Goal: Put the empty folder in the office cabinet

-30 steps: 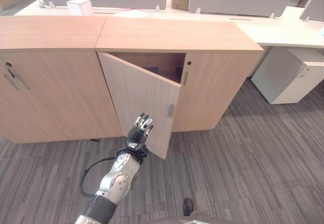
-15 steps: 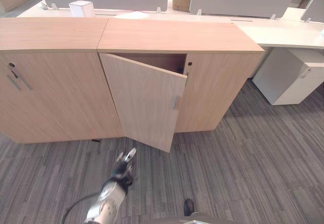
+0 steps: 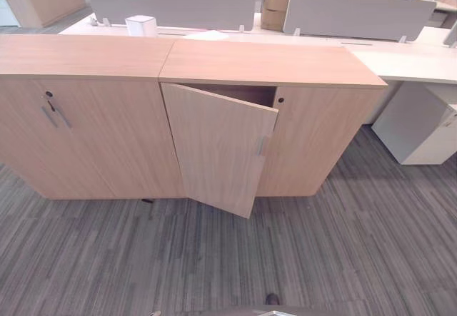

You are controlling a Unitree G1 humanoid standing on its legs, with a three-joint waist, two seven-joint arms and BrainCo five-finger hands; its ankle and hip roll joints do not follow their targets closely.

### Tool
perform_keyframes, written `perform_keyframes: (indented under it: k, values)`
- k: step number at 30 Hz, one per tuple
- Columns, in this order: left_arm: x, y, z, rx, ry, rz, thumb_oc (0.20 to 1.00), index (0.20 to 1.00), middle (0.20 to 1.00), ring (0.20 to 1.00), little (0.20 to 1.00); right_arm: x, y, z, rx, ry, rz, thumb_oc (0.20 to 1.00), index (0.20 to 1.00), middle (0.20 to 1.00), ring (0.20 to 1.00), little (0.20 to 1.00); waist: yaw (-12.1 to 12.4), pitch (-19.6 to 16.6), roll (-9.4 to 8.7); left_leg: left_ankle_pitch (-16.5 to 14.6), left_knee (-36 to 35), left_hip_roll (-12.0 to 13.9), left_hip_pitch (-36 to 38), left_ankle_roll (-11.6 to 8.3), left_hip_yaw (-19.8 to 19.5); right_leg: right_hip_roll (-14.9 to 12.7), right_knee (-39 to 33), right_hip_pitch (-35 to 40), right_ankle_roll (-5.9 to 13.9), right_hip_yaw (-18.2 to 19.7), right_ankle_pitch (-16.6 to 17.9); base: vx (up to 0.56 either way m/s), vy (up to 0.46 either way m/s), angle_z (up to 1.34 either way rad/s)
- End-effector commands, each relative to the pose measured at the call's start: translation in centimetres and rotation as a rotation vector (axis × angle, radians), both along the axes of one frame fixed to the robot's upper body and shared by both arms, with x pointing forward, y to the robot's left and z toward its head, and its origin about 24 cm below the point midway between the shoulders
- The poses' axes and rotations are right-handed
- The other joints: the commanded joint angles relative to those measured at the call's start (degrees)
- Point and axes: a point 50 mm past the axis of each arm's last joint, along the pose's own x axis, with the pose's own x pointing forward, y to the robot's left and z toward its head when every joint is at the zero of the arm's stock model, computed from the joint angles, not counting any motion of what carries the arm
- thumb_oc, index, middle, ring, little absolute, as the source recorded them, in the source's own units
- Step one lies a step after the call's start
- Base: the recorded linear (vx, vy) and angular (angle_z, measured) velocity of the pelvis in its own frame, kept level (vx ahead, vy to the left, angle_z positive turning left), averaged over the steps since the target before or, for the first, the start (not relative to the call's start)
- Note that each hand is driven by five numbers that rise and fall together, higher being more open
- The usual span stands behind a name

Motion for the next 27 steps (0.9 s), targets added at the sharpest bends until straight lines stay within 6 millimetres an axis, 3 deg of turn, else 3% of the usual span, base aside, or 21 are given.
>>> perform_keyframes:
  k: [1,2,4,8,15,27]
  values:
    - [1.9,-0.1,0.1,0.027,-0.036,-0.009,1.0,1.0,1.0,1.0,1.0,1.8,0.2,0.1,-0.027,-0.001,0.094,1.0,1.0,1.0,1.0,1.0,0.04,2.79,0.04,-4.21,-0.01,-0.34,-3.76,1.98,-5.6,-2.74,1.03,2.6,3.24,0.26,-5.44,0.0,0.0,0.0]
    - [1.0,-0.1,0.0,0.029,-0.006,0.003,1.0,1.0,1.0,1.0,1.0,2.2,0.5,0.1,-0.034,0.013,0.214,1.0,1.0,1.0,1.0,1.0,0.59,2.7,0.22,-4.01,-0.01,-0.31,-3.79,1.95,-5.86,-2.65,0.97,2.82,3.02,-0.08,-5.63,0.0,0.0,0.0]
    - [0.1,-0.2,-0.1,0.028,0.02,0.026,1.0,1.0,1.0,1.0,1.0,3.2,0.3,0.3,-0.056,-0.008,0.277,1.0,1.0,1.0,1.0,1.0,1.02,2.64,0.36,-3.83,-0.01,-0.34,-3.89,1.95,-6.26,-2.65,0.93,3.04,2.91,-0.41,-5.7,-0.01,-0.016,0.07]
    - [-1.0,-0.6,-0.3,0.009,0.05,0.055,1.0,1.0,1.0,1.0,1.0,4.1,0.1,0.5,-0.067,-0.048,0.268,1.0,1.0,1.0,1.0,1.0,1.36,2.65,0.68,-3.68,-0.01,-0.44,-3.99,1.97,-6.65,-2.76,1.06,3.28,2.85,-0.65,-5.94,-0.01,-0.007,0.1]
    - [-0.8,-1.6,-0.4,-0.016,0.043,0.053,1.0,1.0,1.0,1.0,1.0,4.0,0.4,0.4,-0.062,-0.045,0.27,1.0,1.0,1.0,1.0,1.0,1.63,2.5,0.75,-3.57,-0.01,-0.51,-4.12,1.92,-6.93,-2.82,1.05,3.5,2.79,-1.1,-6.15,-0.01,-0.013,0.04]
    - [-0.9,-1.3,-0.4,-0.001,0.054,0.027,1.0,1.0,1.0,1.0,1.0,4.0,0.5,0.4,-0.062,-0.047,0.247,1.0,1.0,1.0,1.0,1.0,1.68,2.25,0.88,-3.63,-0.01,-0.36,-4.1,1.77,-7.01,-2.86,0.92,3.82,2.77,-1.41,-6.37,0.0,-0.002,0.0]
